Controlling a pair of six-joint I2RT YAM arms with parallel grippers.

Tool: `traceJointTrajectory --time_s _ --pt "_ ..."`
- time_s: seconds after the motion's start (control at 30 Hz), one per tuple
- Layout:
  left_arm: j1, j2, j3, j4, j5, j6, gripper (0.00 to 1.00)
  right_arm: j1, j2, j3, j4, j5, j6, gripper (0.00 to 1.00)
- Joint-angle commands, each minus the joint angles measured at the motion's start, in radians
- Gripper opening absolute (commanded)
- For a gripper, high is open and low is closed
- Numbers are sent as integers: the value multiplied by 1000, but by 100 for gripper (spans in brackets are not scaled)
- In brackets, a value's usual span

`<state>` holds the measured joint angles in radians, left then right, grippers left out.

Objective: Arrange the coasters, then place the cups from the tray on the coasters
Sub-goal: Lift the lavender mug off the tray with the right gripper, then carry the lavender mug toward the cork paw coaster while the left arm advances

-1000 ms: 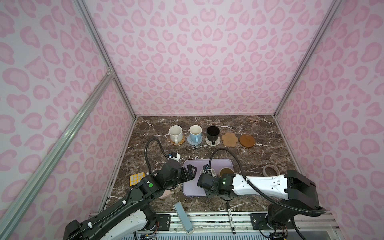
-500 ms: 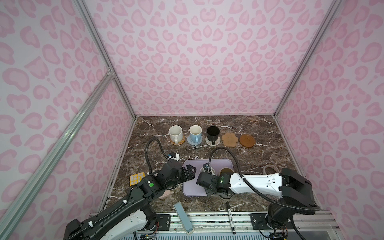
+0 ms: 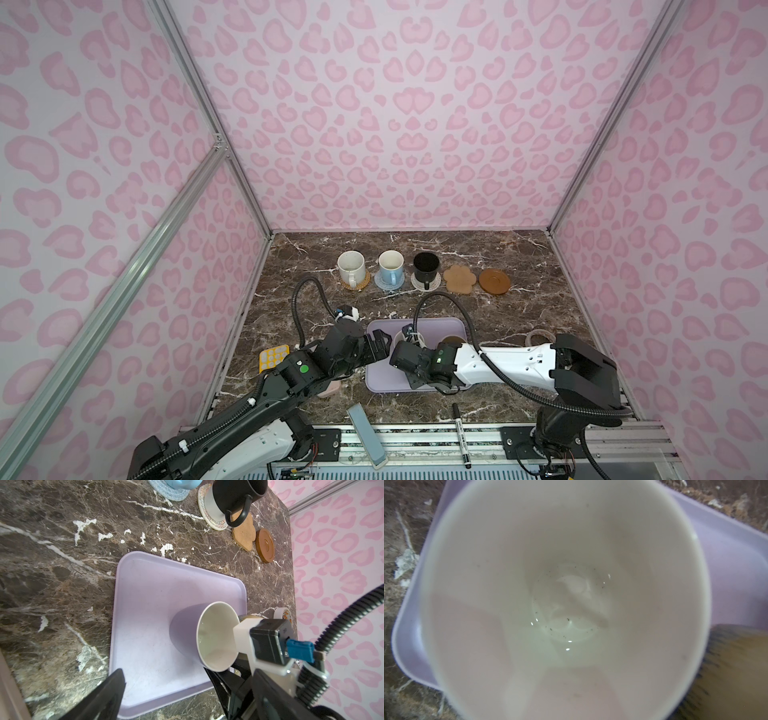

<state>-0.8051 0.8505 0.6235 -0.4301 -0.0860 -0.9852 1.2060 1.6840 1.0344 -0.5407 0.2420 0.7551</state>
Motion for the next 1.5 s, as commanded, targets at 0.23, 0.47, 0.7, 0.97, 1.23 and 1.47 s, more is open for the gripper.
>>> traceJointTrajectory --time_s 0.23,0.47,0.7,0.97,1.23,1.47 --pt "1 -45 15 -67 -70 19 97 3 -6 9 37 16 -13 0" --pt "1 -47 17 -61 -66 26 97 2 -39 2 67 30 -17 0" --pt "2 -40 46 -60 -63 44 97 -2 -80 17 84 54 -22 0" --pt "3 -60 115 -39 -81 81 96 -35 -123 45 99 61 -45 0" --pt "1 -38 169 -27 -117 102 96 -80 -140 120 47 43 -86 0" --pt "2 -4 199 36 -87 120 96 -139 -178 137 49 19 -111 0"
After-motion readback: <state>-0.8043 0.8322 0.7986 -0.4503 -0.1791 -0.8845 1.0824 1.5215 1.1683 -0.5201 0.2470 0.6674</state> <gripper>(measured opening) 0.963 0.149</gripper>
